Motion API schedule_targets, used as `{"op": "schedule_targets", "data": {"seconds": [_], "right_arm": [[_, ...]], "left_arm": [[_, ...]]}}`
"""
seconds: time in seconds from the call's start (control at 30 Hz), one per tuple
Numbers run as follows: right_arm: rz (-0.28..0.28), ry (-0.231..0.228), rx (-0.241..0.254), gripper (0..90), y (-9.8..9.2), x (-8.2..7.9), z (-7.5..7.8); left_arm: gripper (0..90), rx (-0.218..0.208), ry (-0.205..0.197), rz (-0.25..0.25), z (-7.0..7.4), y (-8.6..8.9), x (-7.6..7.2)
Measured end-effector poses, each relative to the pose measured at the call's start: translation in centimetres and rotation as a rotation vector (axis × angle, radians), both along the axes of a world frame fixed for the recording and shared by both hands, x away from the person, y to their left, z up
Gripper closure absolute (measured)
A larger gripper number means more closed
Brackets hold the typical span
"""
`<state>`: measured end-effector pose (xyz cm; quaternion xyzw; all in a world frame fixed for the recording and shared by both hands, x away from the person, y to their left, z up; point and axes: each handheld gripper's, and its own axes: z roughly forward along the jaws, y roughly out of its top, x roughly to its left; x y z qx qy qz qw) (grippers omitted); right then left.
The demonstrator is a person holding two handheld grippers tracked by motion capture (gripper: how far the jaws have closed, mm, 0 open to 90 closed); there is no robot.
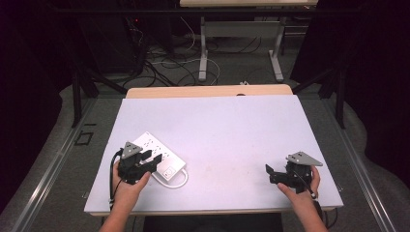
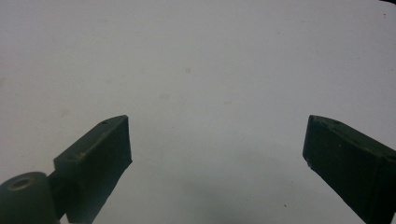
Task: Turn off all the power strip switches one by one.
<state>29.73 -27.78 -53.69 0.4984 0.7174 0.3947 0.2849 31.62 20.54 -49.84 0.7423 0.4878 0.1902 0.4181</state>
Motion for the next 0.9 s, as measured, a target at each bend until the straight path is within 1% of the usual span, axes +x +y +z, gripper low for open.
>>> {"op": "schedule_targets", "data": {"seconds": [0.03,0.1,0.13,0.17,0.3,0.37,0.43,0.47,0.57,0.63,0.67,0.7,0.77,0.8,0.83,0.9], "right_arm": [[-0.002,0.003,0.002,7.1,0.0,0.0,0.0],[-0.001,0.003,-0.004,7.8,-0.1,0.0,0.0],[-0.002,0.004,-0.005,7.9,-0.1,0.0,0.0],[-0.003,0.005,-0.005,7.9,-0.1,0.0,0.0],[-0.004,0.004,-0.002,7.9,0.0,0.0,0.0],[-0.003,0.007,-0.002,8.0,0.0,-0.1,0.0],[-0.003,0.009,-0.004,8.0,0.0,0.0,0.0],[-0.002,0.007,-0.002,7.9,0.0,0.0,-0.1],[-0.003,0.007,-0.002,7.9,0.0,0.0,-0.1],[-0.002,0.008,-0.002,8.0,0.0,0.0,-0.1],[-0.006,0.006,-0.003,8.0,0.1,0.0,-0.1],[-0.006,0.006,-0.003,8.0,0.1,0.0,-0.1],[-0.008,0.003,-0.003,8.0,0.1,0.0,-0.1],[-0.003,0.008,-0.001,8.0,0.0,0.0,-0.1],[-0.003,0.008,-0.001,8.0,0.0,0.0,-0.1],[-0.002,0.008,-0.001,8.2,0.0,0.0,-0.1]], "left_arm": [[57.3,-0.005,0.012,0.005,0.1,-0.1,0.1],[59.7,-0.01,0.019,0.003,0.2,-0.2,0.3],[62.3,-0.013,0.023,0.007,0.2,-0.3,0.3],[64.1,-0.016,0.029,0.0,0.3,-0.4,0.4],[72.6,-0.005,0.039,-0.011,0.3,-0.8,0.6],[76.3,-0.008,0.046,-0.01,0.2,-1.1,0.6],[79.5,-0.009,0.038,-0.014,0.0,-1.3,0.6],[81.1,-0.012,0.052,-0.02,0.0,-1.3,0.6],[85.1,-0.006,0.067,-0.042,-0.3,-1.6,0.5],[87.0,-0.007,0.06,-0.043,-0.5,-1.8,0.5],[87.6,0.004,0.071,-0.052,-0.5,-1.8,0.5],[87.6,0.012,0.067,-0.057,-0.6,-1.9,0.5],[89.0,0.022,0.074,-0.062,-0.8,-2.1,0.4],[89.8,0.034,0.073,-0.069,-0.9,-2.1,0.4],[89.8,0.033,0.081,-0.07,-1.0,-2.2,0.3],[90.0,0.059,0.085,-0.079,-1.1,-2.2,0.2]]}}
